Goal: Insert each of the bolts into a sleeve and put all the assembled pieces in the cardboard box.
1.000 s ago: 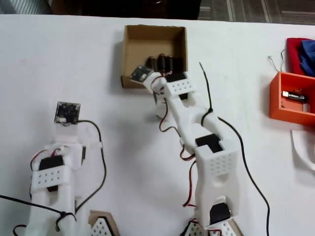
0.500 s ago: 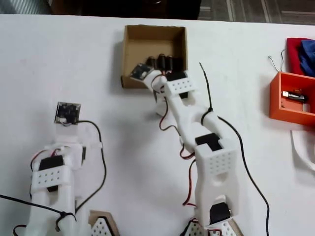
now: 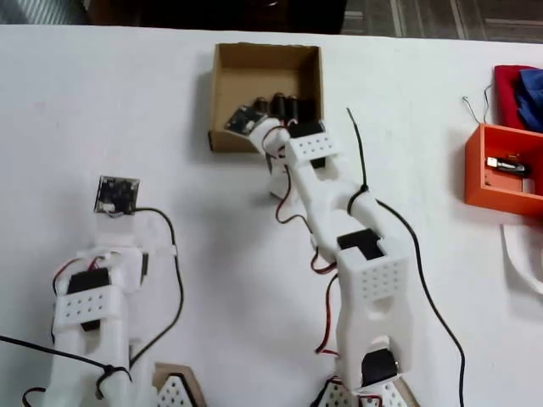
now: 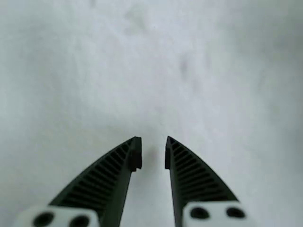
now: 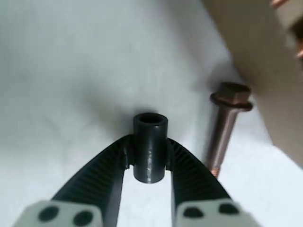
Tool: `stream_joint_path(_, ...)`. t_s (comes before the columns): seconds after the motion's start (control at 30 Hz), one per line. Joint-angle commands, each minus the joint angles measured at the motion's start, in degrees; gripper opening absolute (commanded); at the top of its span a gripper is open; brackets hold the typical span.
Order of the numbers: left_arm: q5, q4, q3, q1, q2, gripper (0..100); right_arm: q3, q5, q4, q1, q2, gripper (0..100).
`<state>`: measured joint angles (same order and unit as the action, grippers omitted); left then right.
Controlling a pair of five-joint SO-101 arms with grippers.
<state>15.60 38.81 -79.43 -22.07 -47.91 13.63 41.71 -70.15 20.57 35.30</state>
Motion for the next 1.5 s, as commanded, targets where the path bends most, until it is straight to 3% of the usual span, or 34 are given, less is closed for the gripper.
stream_joint_path(0.0, 0.2, -0.6, 0.2, -0.4, -0.4, 11, 1.7, -0.1, -2.1, 0.8, -0.5, 2.4)
stream_joint_path(0.27, 0.2, -0.6, 0.2, -0.4, -0.4, 11, 1.7, -0.1, -2.0, 1.0, -0.3, 3.3)
stream_joint_path(0.43, 0.2, -0.6, 0.2, -0.4, -0.4, 11, 1.7, 0.0, -1.7, 1.0, -0.3, 14.2)
stream_joint_path(0.8, 0.2, -0.6, 0.2, -0.4, -0.4, 11, 2.2, 0.4, -1.7, 0.8, 3.7, 11.2)
stream_joint_path(0.9, 0.2, -0.6, 0.2, -0.4, -0.4, 11, 4.0, 0.0, -2.0, 0.7, 4.1, 1.0)
stream_joint_path(1.0, 0.2, -0.6, 0.2, -0.4, -0.4, 11, 5.3, 0.0, -2.9, 0.7, 3.3, 2.0)
stream_joint_path(1.2, 0.1, -0.6, 0.2, -0.4, -0.4, 11, 8.7, -3.3, -8.1, -1.6, -6.5, 2.3)
stream_joint_path(1.4, -0.1, -0.1, 1.5, -0.4, -0.4, 11, 8.6, -6.6, -13.7, -4.9, -26.2, 2.3)
stream_joint_path(1.47, -0.1, 3.5, 4.6, 0.0, -0.2, 11, 8.5, -9.2, -15.3, -5.6, -33.2, 2.3)
